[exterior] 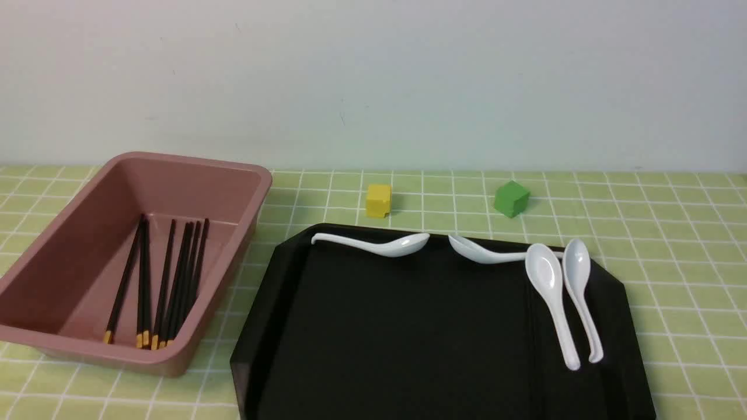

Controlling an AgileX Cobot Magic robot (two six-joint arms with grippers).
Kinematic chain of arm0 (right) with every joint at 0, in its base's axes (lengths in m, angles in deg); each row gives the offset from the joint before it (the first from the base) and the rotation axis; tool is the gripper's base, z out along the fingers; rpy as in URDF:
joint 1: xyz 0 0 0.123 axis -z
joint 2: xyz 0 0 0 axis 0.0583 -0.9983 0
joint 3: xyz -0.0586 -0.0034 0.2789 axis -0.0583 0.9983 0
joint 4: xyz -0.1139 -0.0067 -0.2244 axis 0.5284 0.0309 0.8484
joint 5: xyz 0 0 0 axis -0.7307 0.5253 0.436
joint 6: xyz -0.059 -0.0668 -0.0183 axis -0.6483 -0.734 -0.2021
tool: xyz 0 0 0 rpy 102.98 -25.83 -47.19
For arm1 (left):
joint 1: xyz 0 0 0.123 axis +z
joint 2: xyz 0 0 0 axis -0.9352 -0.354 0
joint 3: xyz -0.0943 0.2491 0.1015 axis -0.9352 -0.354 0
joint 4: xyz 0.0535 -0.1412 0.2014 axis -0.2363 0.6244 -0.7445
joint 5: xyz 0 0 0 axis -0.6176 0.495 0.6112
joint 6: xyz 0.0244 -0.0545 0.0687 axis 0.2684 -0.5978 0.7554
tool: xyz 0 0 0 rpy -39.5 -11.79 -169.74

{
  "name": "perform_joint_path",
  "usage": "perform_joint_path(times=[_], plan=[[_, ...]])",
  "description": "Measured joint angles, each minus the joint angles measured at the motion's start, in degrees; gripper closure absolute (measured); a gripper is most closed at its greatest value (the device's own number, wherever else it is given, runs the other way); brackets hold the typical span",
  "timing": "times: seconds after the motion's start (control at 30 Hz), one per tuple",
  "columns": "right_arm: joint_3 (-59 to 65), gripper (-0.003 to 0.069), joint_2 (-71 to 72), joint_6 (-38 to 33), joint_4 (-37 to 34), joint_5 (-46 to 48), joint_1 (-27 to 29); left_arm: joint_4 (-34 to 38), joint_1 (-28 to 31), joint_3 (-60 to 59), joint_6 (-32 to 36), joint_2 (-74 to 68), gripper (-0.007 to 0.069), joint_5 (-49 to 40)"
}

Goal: On green tablecloth take chopsticks from black tray and put them in box.
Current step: 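Move the gripper over the chopsticks on the black tray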

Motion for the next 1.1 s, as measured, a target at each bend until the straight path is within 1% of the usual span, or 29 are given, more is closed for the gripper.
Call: perform_joint_path(times=[0.4, 1.1], plan=[[0.0, 0.0477, 0.0, 0.0, 0.0, 0.0, 0.0, 0.0, 0.0, 0.0, 0.0, 0.0, 0.0386, 0.0], [0.0, 0.0447, 0.0, 0.0, 0.0, 0.0, 0.0, 0.0, 0.0, 0.0, 0.0, 0.0, 0.0386, 0.0]])
